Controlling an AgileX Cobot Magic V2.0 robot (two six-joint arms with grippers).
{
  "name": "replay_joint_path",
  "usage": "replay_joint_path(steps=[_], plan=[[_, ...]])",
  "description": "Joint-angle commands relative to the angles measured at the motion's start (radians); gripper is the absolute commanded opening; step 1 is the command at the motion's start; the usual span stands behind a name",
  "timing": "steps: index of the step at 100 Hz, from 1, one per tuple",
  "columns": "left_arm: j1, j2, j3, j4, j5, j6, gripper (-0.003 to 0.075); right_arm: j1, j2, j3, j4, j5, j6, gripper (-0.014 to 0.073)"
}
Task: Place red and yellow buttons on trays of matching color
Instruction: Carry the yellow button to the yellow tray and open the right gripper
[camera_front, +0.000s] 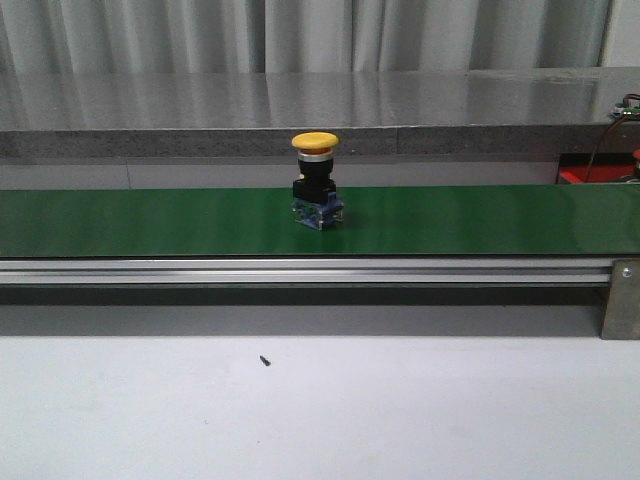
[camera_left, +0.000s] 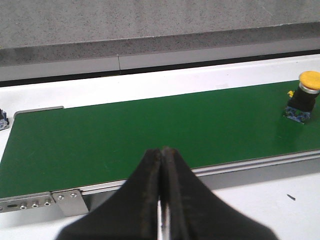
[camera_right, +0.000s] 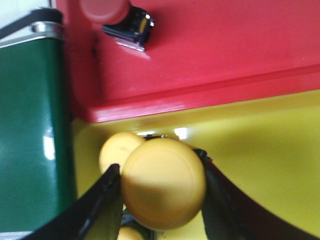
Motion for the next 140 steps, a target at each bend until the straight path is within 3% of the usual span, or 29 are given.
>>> replay_joint_path(steps=[1, 43, 70, 100, 123, 140], plan=[[-0.006, 0.002, -0.026, -0.017, -0.079, 0.000, -0.0019, -0.008, -0.003, -0.026, 0.034, -0.057, -0.014, 0.0217], [-0.006, 0.002, -0.026, -0.017, -0.079, 0.000, -0.0020, -0.010, 0.111, -0.026, 0.012, -0.071, -0.019, 0.0230], [-0.006, 0.002, -0.026, -0.017, -0.079, 0.000, -0.0020, -0.010, 0.086, -0.027, 0.012, -0.063, -0.019, 0.0519], [-0.006, 0.002, -0.026, -0.017, -0.079, 0.000, -0.0019, -0.001, -0.079, -0.029, 0.018, -0.050, -0.019, 0.0530], [-0.006, 0.002, -0.026, -0.017, -0.079, 0.000, -0.0020, 0.149, -0.208, -0.029, 0.073, 0.002, -0.173, 0.0530], [-0.006, 0.002, -0.026, -0.017, -0.079, 0.000, -0.0020, 0.318, -0.221, -0.029, 0.071, 0.002, -0.194, 0.0530]])
